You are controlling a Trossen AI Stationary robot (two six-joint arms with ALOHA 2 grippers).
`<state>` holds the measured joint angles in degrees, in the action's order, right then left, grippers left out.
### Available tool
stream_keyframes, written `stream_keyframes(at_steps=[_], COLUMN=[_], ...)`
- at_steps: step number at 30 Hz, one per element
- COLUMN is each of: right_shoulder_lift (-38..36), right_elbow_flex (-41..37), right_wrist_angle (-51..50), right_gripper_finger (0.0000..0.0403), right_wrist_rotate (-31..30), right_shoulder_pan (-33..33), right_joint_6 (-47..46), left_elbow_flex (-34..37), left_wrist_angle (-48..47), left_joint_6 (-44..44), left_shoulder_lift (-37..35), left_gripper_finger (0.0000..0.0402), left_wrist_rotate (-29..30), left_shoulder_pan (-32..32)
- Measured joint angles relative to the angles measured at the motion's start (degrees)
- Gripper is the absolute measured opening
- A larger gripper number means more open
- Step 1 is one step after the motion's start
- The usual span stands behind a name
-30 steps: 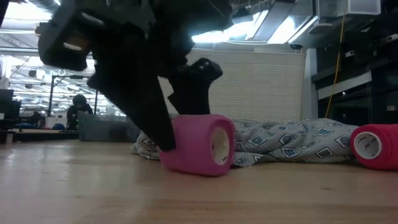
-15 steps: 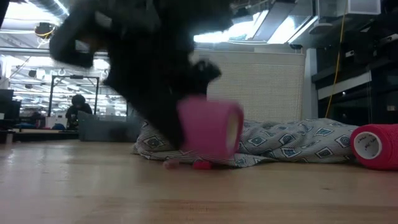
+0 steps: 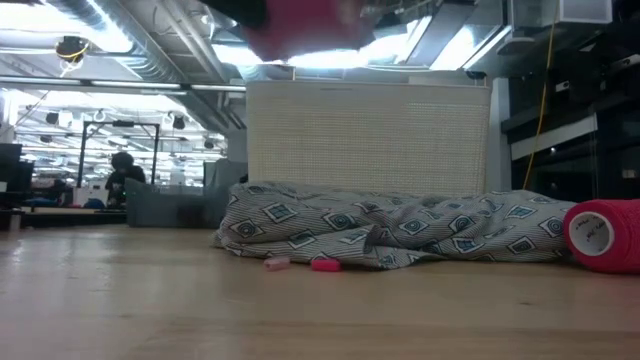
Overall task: Pick & Place Medicine items
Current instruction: Put the pink bandage into the black bin
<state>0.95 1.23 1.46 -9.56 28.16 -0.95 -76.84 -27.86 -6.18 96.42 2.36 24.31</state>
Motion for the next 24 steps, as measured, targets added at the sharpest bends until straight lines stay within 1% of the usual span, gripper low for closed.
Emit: stream_keyframes(at_steps=[5,10,13,17,24], right_shoulder_lift=[-0.02,-0.02,0.0,0.0,-0.01], right_elbow_flex=[0.0,0.0,0.0,0.0,0.0], right_wrist_angle=[0.02,0.02,0.02,0.0,0.02], right_gripper_finger=[0.0224,0.0224,0.0224,0.0224,0.0224], right_wrist_rotate=[0.0,0.0,0.0,0.0,0.0], right_shoulder_pan=[0.0,0.0,0.0,0.0,0.0], right_joint_6=[0.0,0.0,0.0,0.0,0.0], left_elbow_flex=[0.0,0.0,0.92,6.62,20.75], left_wrist_angle=[-8.6,-16.5,-18.76,-19.15,-19.36], left_joint_6=[5.15,9.62,11.67,14.65,21.56], left_shoulder_lift=[-4.69,-9.01,-11.67,-17.03,-30.1], left_gripper_finger=[0.0168,0.0168,0.0169,0.0169,0.0169], left_wrist_rotate=[4.74,11.43,14.61,16.81,20.36], left_shoulder_pan=[2.38,5.16,5.78,5.2,2.83])
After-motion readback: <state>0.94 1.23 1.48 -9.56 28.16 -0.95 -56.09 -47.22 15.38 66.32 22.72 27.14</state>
